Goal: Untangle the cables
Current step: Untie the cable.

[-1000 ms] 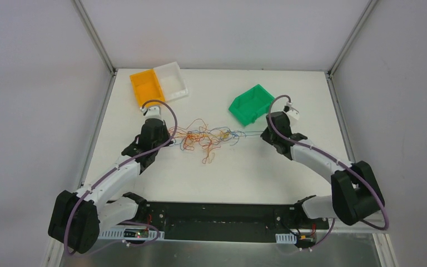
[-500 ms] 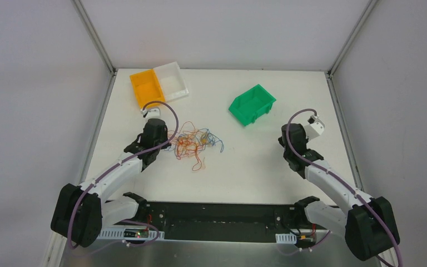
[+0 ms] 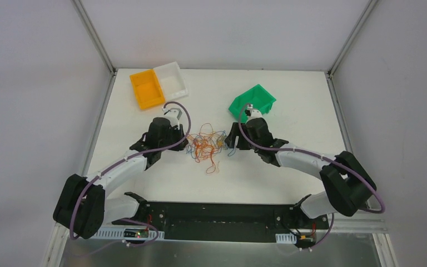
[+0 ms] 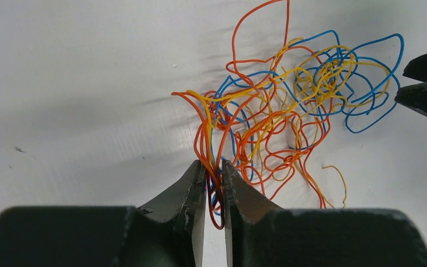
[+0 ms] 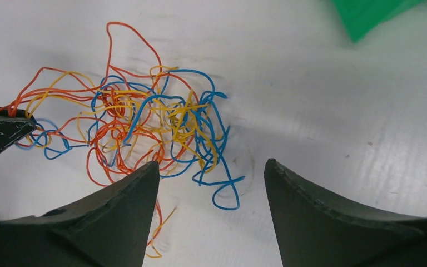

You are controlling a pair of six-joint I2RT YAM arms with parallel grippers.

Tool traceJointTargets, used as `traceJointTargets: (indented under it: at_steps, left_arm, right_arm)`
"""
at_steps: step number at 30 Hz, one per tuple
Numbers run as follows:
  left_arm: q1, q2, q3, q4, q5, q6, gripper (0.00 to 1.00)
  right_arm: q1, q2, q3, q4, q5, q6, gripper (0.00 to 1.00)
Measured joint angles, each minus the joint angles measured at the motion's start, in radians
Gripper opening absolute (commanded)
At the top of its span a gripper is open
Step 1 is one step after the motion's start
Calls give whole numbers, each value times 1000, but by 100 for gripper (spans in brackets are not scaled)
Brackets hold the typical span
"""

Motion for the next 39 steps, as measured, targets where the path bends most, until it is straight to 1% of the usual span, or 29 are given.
traceJointTargets:
  at_steps: [5, 6, 7, 9, 10, 11, 12, 16, 19, 21, 23, 26, 28, 29, 31, 32, 35, 36, 39]
  left_arm:
    - [0, 8, 10, -5, 7, 14, 23]
    - [0, 9, 11, -6, 7, 14, 27]
    - [0, 10, 13, -7, 7, 16, 36]
    - [0, 10, 15, -13, 6, 22, 71]
    - [0, 10, 17, -16, 4, 27, 86]
    - [0, 11, 18, -18, 3, 31, 96]
    - [0, 16, 21, -24, 4, 26, 99]
    - [0, 96, 64, -45, 13, 28, 99]
    - [-6, 193, 119, -68, 15, 28, 95]
    - [-27, 265, 176, -114, -5, 34, 94]
    - [-76, 342, 246, -163, -48, 47, 92]
    - [-151, 436, 333, -215, -101, 73, 83]
    - [-190, 499, 389, -258, -136, 88, 72]
    - [-198, 525, 412, -281, -159, 93, 61]
    - [-208, 563, 456, -328, -231, 89, 36]
    - [-208, 574, 474, -348, -259, 85, 30]
    - [-208, 591, 496, -379, -373, 66, 22]
    - [-207, 591, 496, -389, -409, 60, 18]
    - [-199, 589, 493, -419, -483, 35, 12]
  right_arm:
    - [24, 108, 74, -18, -16, -16, 66]
    - [31, 138, 104, -47, -6, -14, 65]
    - [35, 166, 130, -68, 2, -14, 64]
    - [47, 216, 182, -105, 21, -14, 62]
    - [55, 237, 203, -119, 30, -14, 60]
    - [66, 252, 217, -129, 38, -14, 59]
    - [75, 258, 224, -137, 45, -14, 58]
    - [93, 260, 224, -164, 66, -14, 58]
    - [92, 260, 224, -164, 68, -14, 58]
    - [92, 259, 224, -163, 68, -14, 58]
    - [92, 260, 224, -163, 67, -14, 58]
    - [92, 260, 224, -164, 69, -14, 58]
    - [92, 259, 224, -166, 82, -14, 58]
    - [92, 259, 224, -168, 94, -14, 58]
    - [92, 260, 229, -197, 146, -13, 55]
    - [92, 261, 237, -225, 185, -11, 53]
    - [91, 274, 280, -305, 307, 11, 52]
    - [89, 283, 299, -328, 349, 20, 52]
    - [77, 319, 352, -402, 470, 66, 50]
